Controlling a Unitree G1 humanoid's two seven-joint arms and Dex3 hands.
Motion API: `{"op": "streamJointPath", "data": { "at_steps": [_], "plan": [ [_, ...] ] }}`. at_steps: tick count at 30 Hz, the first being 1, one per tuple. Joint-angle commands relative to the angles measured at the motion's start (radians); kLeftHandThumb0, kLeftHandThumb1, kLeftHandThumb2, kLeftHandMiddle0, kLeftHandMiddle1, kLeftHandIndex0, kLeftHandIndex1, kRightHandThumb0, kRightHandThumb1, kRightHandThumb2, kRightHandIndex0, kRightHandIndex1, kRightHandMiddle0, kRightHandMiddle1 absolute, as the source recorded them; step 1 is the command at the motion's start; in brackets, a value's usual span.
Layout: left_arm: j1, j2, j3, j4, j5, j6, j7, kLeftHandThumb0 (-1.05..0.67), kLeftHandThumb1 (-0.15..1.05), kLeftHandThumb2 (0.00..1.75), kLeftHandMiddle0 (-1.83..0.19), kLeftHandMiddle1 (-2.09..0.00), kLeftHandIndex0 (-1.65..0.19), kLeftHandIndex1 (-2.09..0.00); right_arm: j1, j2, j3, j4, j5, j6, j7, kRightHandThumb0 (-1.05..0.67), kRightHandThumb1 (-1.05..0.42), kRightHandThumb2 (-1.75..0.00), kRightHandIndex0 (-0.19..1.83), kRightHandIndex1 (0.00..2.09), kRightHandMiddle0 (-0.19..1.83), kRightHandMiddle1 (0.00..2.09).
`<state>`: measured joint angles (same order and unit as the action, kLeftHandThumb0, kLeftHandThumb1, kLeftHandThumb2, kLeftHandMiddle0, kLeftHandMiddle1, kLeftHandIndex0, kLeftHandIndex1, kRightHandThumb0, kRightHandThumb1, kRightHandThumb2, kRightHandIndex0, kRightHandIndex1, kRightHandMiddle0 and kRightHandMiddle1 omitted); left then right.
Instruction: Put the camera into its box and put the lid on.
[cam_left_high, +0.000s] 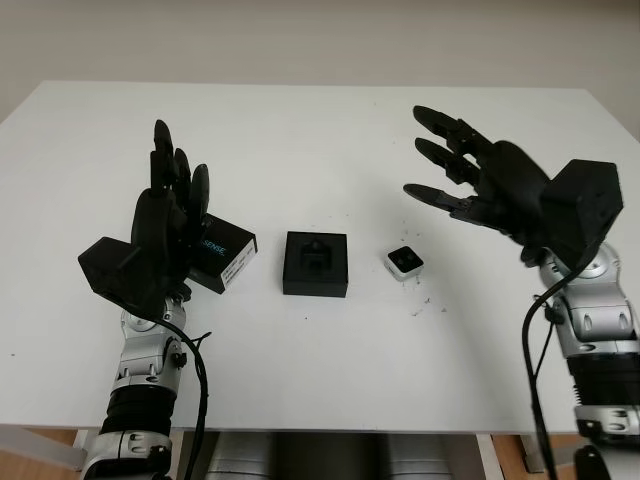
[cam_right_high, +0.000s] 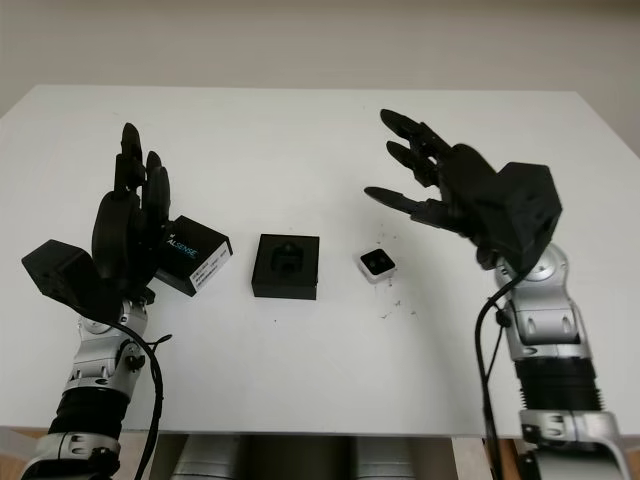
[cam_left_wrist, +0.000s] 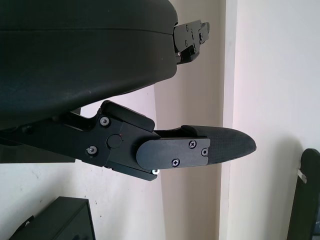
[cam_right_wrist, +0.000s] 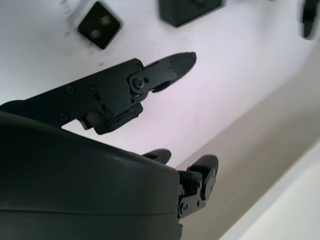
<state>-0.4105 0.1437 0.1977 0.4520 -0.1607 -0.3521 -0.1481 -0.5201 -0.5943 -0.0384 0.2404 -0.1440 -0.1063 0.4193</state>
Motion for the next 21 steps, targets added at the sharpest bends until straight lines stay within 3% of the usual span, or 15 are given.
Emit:
{"op": "streamJointPath", "data": {
  "at_steps": [1, 3, 5, 8, 21],
  "plan": [
    [0.019, 0.006, -0.002, -0.016, 0.001, -0.005, -0.006, -0.75, 1.05, 0.45, 0.18, -0.05, 0.19, -0.03, -0.030, -0.053, 0.034, 0.015, -0.044, -0.041, 0.029, -0.40, -0.79, -0.05, 0.45, 0.37, 0.18, 0.82],
    [0.023, 0.005, -0.003, -0.020, 0.002, -0.005, -0.007, -0.76, 1.05, 0.46, 0.18, -0.05, 0.19, -0.04, -0.046, -0.090, 0.062, 0.026, -0.075, -0.044, 0.077, -0.41, -0.79, -0.05, 0.43, 0.38, 0.24, 0.71],
    [0.028, 0.006, -0.006, -0.028, 0.009, 0.001, -0.003, -0.76, 1.05, 0.46, 0.18, -0.05, 0.19, -0.04, -0.059, -0.118, 0.084, 0.030, -0.094, -0.032, 0.125, -0.44, -0.80, -0.05, 0.40, 0.33, 0.34, 0.46],
    [0.037, 0.007, -0.009, -0.041, 0.015, 0.005, -0.002, -0.76, 1.05, 0.47, 0.18, -0.05, 0.19, -0.04, -0.069, -0.136, 0.097, 0.040, -0.097, -0.030, 0.173, -0.43, -0.79, -0.05, 0.40, 0.28, 0.40, 0.33],
    [0.042, 0.009, -0.012, -0.050, 0.022, 0.033, 0.003, -0.74, 1.05, 0.49, 0.16, -0.06, 0.19, -0.04, -0.048, -0.161, 0.150, 0.107, -0.176, -0.151, 0.173, -0.47, -0.78, -0.05, 0.38, 0.21, 0.45, 0.24]
  ]
}}
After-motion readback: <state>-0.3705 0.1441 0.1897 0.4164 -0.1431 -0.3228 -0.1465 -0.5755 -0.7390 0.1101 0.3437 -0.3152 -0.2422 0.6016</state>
